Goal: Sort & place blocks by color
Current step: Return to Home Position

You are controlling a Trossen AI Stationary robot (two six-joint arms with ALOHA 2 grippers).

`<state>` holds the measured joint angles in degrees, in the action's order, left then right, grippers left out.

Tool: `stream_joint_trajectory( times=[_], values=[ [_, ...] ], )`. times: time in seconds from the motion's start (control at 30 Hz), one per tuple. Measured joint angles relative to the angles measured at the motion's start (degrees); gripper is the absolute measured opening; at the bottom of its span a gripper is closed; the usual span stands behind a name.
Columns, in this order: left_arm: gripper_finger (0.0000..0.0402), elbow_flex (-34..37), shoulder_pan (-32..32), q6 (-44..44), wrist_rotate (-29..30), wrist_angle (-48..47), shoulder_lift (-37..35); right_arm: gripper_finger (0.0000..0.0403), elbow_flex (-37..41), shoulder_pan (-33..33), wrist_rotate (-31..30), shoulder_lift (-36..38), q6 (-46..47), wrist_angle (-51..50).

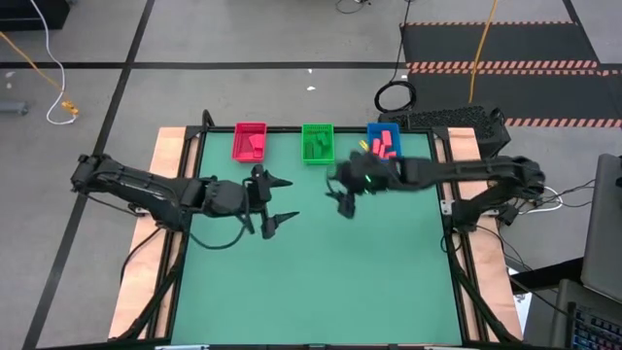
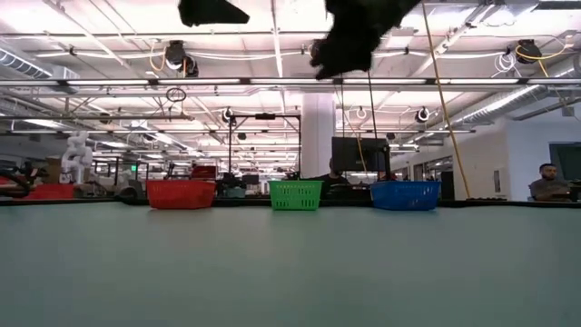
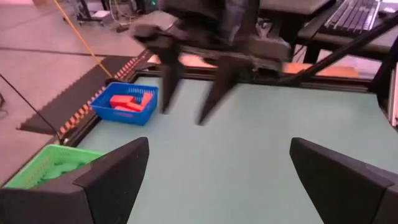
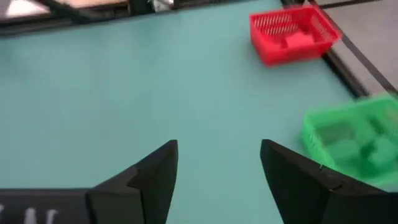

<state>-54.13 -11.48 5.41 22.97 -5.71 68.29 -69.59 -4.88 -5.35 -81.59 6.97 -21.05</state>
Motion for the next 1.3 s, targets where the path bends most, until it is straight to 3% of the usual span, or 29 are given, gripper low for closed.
stream_joint_trajectory(
  times=[0.17,0.43,0.63,0.83,1.0,1.3],
  values=[
    [0.0392,0.1,3.2,0.7,-2.1,0.6,3.6,0.0213,15.7,6.0,-6.5,8.0,4.3,11.0],
    [0.0374,1.5,7.7,1.4,-3.0,-0.6,4.5,0.0212,37.4,6.9,-6.3,25.0,5.0,23.9],
    [0.0282,9.3,7.9,0.7,-5.7,3.4,-2.0,0.0212,48.9,6.9,-2.7,40.1,4.5,34.2],
    [0.0181,22.7,8.2,0.4,-13.9,18.9,-10.6,0.0194,57.6,6.9,-0.3,50.9,4.4,40.2],
    [0.0108,32.9,9.7,0.8,-17.0,24.3,-20.1,0.0138,61.8,6.9,-0.1,56.2,4.5,40.5],
    [0.0006,46.9,10.4,2.7,-17.3,24.0,-39.2,0.0007,66.1,6.9,1.5,62.0,1.4,40.5]
  ],
)
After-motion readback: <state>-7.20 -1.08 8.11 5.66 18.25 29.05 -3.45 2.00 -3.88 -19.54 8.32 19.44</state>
